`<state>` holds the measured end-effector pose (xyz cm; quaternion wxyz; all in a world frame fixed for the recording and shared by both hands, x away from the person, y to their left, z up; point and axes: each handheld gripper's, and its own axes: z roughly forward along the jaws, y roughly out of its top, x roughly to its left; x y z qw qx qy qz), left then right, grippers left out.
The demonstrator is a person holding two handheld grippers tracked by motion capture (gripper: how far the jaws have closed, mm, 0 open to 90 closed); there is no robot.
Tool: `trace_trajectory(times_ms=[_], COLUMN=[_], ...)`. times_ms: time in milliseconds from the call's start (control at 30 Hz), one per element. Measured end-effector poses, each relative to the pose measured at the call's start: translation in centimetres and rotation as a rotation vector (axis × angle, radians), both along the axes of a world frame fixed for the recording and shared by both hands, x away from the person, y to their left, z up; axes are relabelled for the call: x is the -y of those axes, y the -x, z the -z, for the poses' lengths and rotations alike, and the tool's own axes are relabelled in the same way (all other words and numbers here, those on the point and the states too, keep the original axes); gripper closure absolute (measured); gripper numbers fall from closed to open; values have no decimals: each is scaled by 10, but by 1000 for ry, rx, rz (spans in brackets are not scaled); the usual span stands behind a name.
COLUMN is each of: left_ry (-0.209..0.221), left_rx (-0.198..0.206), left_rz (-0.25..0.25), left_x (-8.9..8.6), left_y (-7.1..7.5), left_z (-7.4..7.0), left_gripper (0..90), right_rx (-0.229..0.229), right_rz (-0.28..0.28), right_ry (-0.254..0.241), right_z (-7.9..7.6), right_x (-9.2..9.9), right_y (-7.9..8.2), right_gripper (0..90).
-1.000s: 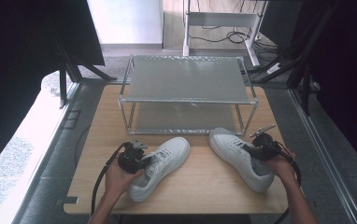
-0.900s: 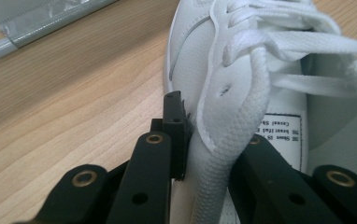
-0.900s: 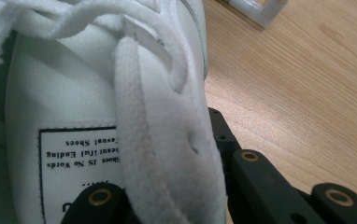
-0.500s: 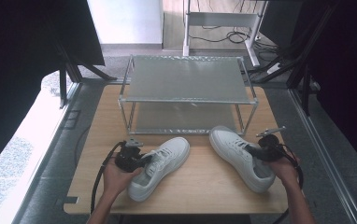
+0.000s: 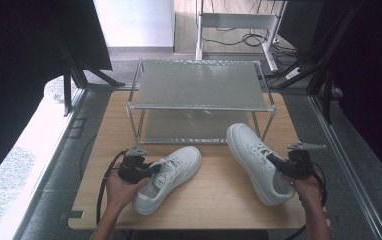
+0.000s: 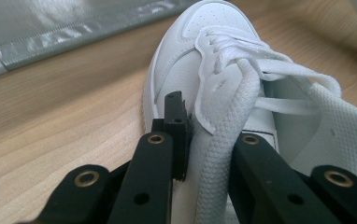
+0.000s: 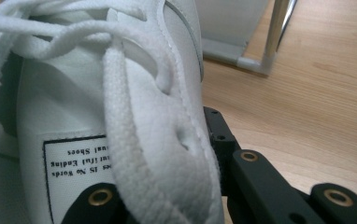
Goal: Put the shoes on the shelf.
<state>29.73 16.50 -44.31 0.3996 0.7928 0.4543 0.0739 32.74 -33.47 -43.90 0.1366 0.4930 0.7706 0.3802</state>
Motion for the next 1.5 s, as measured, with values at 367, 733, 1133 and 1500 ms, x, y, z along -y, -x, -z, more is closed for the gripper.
trace_trajectory(times_ms=[367, 733, 1133, 1500], left_ry=[133, 326, 383, 492], left_rx=[62, 80, 89, 127], left_rz=[-29, -33, -29, -30], left_x=[-26, -51, -54, -63], left_y=[9, 14, 14, 19], left_z=[-22, -33, -33, -40], left_gripper=[822, 820, 821, 821], right_rx=[34, 50, 38, 52], right_rz=[6, -1, -2, 10], right_ry=[-111, -261, -316, -377], right_z=[-1, 1, 3, 0], right_x=[7, 11, 11, 8], right_y=[14, 19, 19, 21], right_gripper=[865, 865, 864, 865])
